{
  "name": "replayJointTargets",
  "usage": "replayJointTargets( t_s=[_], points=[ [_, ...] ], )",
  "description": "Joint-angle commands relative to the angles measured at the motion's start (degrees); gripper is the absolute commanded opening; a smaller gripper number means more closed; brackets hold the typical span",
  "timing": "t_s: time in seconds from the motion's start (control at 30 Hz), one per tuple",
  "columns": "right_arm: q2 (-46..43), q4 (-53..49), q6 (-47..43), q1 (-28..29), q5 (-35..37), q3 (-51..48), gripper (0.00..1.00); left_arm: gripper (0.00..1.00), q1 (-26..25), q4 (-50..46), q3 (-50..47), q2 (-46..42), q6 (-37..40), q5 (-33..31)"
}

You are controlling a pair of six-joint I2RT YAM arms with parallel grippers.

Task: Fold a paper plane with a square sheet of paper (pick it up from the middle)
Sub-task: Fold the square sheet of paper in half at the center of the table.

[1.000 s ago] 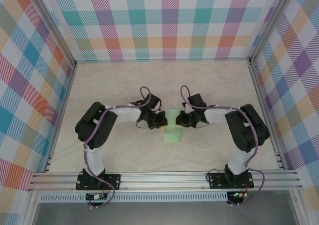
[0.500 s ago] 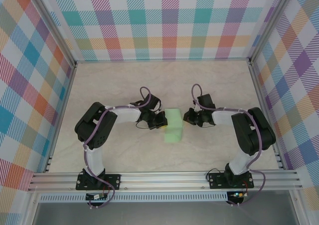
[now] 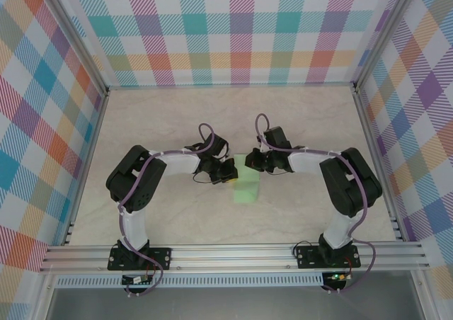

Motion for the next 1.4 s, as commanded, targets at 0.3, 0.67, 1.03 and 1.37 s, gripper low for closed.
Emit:
replayJointTargets(
  t_s=[0.3,0.67,1.03,1.37],
  points=[
    [4.70,2.15,-0.77,-5.50,-0.20,-1.58,0.06,0.00,-0.36,-13.42,-6.47,6.99,0.78,-9.61],
    [1.52,0.79,1.79,-8.19,5.77,-0.49,0.07,0.00,-0.36,-12.67,-7.31,6.85,0.12,-9.36],
    [-5.15,-0.73,-1.25,-5.74,-4.11,-0.66,0.09,0.00,-0.36,-12.67,-7.33,6.15,0.13,-9.71],
    [5.00,-4.00,-0.96,-4.49,-1.74,6.41,0.08,0.00,-0.36,-13.02,-7.27,6.22,0.39,-9.71]
  ],
)
